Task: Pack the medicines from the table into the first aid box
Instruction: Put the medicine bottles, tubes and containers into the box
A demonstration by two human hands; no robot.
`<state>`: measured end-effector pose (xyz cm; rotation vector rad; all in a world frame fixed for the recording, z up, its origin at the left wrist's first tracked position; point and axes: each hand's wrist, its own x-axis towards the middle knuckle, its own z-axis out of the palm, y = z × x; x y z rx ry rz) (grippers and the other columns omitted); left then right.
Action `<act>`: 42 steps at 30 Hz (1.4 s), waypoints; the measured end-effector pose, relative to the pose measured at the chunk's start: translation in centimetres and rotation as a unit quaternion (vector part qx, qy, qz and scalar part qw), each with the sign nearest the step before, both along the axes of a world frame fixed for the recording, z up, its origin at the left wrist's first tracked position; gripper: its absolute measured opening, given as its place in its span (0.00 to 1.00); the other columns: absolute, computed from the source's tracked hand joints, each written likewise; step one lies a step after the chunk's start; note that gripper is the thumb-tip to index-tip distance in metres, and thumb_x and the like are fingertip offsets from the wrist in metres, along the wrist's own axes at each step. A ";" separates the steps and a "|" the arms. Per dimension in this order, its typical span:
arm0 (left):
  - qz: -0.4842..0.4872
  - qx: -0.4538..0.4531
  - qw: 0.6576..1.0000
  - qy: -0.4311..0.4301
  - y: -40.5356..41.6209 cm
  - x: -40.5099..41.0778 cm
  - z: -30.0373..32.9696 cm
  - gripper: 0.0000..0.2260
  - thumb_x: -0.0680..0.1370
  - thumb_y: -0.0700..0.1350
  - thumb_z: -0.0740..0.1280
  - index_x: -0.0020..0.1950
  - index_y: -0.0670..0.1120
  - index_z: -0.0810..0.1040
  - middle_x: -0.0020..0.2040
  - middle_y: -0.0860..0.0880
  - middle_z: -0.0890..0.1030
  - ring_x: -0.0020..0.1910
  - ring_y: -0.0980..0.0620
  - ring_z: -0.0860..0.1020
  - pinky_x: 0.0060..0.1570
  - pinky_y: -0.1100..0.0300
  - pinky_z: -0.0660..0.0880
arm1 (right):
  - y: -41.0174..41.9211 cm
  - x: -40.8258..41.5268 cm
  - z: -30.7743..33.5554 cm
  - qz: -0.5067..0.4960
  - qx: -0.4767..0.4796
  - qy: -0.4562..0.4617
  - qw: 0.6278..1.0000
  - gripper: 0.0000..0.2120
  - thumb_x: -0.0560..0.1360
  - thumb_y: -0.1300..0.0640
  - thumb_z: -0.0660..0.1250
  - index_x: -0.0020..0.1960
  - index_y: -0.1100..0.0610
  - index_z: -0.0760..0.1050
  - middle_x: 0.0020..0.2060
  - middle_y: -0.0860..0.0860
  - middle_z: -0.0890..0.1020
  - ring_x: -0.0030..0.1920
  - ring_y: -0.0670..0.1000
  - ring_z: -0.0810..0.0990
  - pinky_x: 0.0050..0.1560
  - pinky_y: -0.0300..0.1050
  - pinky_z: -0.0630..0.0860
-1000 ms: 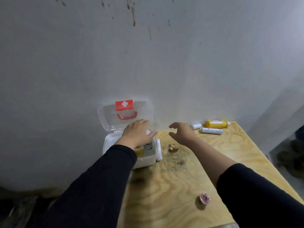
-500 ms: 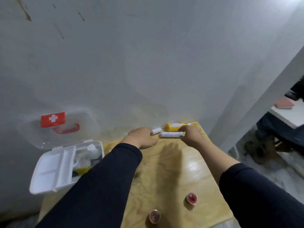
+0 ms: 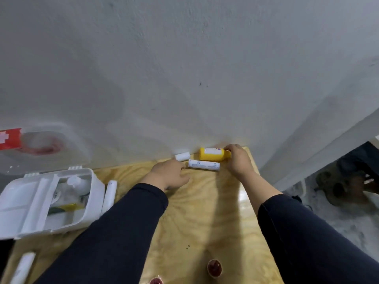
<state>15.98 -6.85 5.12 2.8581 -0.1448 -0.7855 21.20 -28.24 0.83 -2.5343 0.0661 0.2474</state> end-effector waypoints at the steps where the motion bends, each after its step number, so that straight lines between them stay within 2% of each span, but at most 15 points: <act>1: 0.003 0.000 1.000 0.002 0.0 0.0 0.0 0.17 0.78 0.58 0.60 0.60 0.49 0.76 0.54 0.49 0.78 0.54 0.45 0.77 0.45 0.57 0.70 | -0.1 0.0 -0.2 0.000 0.001 -0.005 1.000 0.19 0.69 0.67 0.66 0.60 0.59 0.75 0.57 0.57 0.77 0.57 0.59 0.76 0.53 0.46 0.72; 3: 0.011 -0.001 1.000 0.001 0.0 -0.1 0.1 0.18 0.78 0.59 0.61 0.61 0.49 0.77 0.56 0.49 0.79 0.57 0.45 0.77 0.48 0.56 0.72 | -0.3 -0.1 -0.2 -0.002 0.017 -0.019 1.000 0.18 0.69 0.67 0.67 0.59 0.61 0.77 0.55 0.59 0.79 0.57 0.59 0.77 0.53 0.45 0.72; 5: 0.025 -0.004 1.000 -0.002 0.2 -0.2 0.5 0.20 0.77 0.59 0.61 0.64 0.49 0.76 0.60 0.49 0.78 0.60 0.46 0.77 0.55 0.54 0.74 | -0.5 0.0 0.4 0.000 0.038 -0.041 0.998 0.16 0.70 0.67 0.66 0.58 0.62 0.78 0.55 0.60 0.80 0.56 0.60 0.78 0.54 0.45 0.72; 8: 0.038 -0.010 0.999 -0.008 0.5 -0.4 1.3 0.23 0.77 0.58 0.62 0.68 0.48 0.74 0.66 0.50 0.77 0.63 0.47 0.76 0.61 0.51 0.74 | -0.3 0.0 2.0 0.014 0.077 -0.076 0.994 0.13 0.73 0.67 0.66 0.57 0.61 0.80 0.54 0.59 0.82 0.54 0.59 0.79 0.55 0.47 0.75; 13: 0.039 -0.022 0.999 -0.023 1.4 -1.8 2.7 0.23 0.78 0.59 0.61 0.69 0.50 0.73 0.66 0.51 0.76 0.63 0.47 0.75 0.61 0.50 0.74 | 3.0 -0.9 5.2 0.043 0.137 -0.089 0.986 0.14 0.74 0.67 0.66 0.59 0.59 0.79 0.55 0.56 0.82 0.54 0.55 0.80 0.50 0.33 0.70; 17: 0.042 -0.036 0.997 -0.053 3.8 -3.5 4.4 0.21 0.77 0.59 0.61 0.68 0.54 0.73 0.66 0.51 0.77 0.63 0.46 0.76 0.61 0.50 0.74 | 6.5 -2.5 7.8 0.052 0.164 -0.141 0.975 0.11 0.78 0.60 0.64 0.59 0.57 0.78 0.52 0.54 0.83 0.51 0.52 0.82 0.48 0.37 0.72; 22: 0.076 -0.051 0.992 -0.082 8.5 -6.5 6.9 0.24 0.78 0.57 0.63 0.72 0.50 0.71 0.70 0.50 0.74 0.67 0.46 0.73 0.66 0.50 0.71 | 11.9 -5.4 11.4 0.049 0.196 -0.195 0.960 0.10 0.78 0.57 0.65 0.57 0.56 0.79 0.50 0.53 0.84 0.49 0.50 0.82 0.47 0.41 0.74; 26: 0.089 -0.053 0.987 -0.123 13.2 -9.9 8.4 0.24 0.79 0.55 0.64 0.72 0.48 0.70 0.71 0.49 0.73 0.68 0.47 0.73 0.66 0.52 0.71 | 17.6 -8.9 13.4 0.066 0.193 -0.208 0.957 0.11 0.77 0.55 0.66 0.58 0.55 0.79 0.49 0.51 0.83 0.46 0.46 0.78 0.47 0.43 0.76; 30: 0.125 -0.044 0.978 -0.163 18.3 -13.5 8.9 0.24 0.79 0.53 0.64 0.73 0.48 0.68 0.72 0.48 0.71 0.68 0.45 0.72 0.66 0.51 0.71 | 23.3 -12.3 14.3 0.082 0.226 -0.210 0.948 0.11 0.76 0.55 0.68 0.57 0.55 0.79 0.49 0.52 0.83 0.45 0.47 0.78 0.47 0.43 0.77; 33: 0.156 -0.050 0.971 -0.172 22.0 -15.9 8.0 0.25 0.78 0.52 0.66 0.73 0.48 0.67 0.72 0.47 0.70 0.69 0.44 0.71 0.65 0.51 0.70 | 26.9 -14.4 14.2 0.095 0.233 -0.202 0.947 0.12 0.75 0.57 0.69 0.57 0.56 0.80 0.48 0.54 0.84 0.45 0.48 0.80 0.50 0.47 0.79; 35: 0.160 -0.048 0.972 -0.166 24.1 -17.3 6.9 0.28 0.78 0.54 0.66 0.75 0.47 0.64 0.74 0.47 0.68 0.71 0.45 0.69 0.68 0.51 0.68 | 29.0 -15.7 13.6 0.102 0.234 -0.193 0.947 0.12 0.74 0.57 0.69 0.57 0.56 0.80 0.49 0.54 0.84 0.45 0.49 0.80 0.50 0.46 0.79; 38: 0.159 -0.029 0.976 -0.143 26.6 -18.8 4.8 0.34 0.78 0.59 0.63 0.77 0.43 0.59 0.76 0.45 0.63 0.74 0.45 0.63 0.72 0.51 0.62 | 31.4 -17.3 12.3 0.109 0.224 -0.185 0.951 0.12 0.75 0.59 0.68 0.58 0.57 0.79 0.51 0.53 0.84 0.45 0.46 0.78 0.47 0.39 0.75; 42: 0.168 -0.013 0.980 -0.109 28.2 -20.0 2.6 0.37 0.80 0.61 0.58 0.79 0.42 0.48 0.80 0.45 0.50 0.79 0.46 0.50 0.77 0.49 0.49 | 33.3 -18.8 9.9 0.126 0.181 -0.179 0.959 0.12 0.75 0.61 0.67 0.58 0.58 0.79 0.53 0.53 0.83 0.47 0.47 0.79 0.53 0.43 0.78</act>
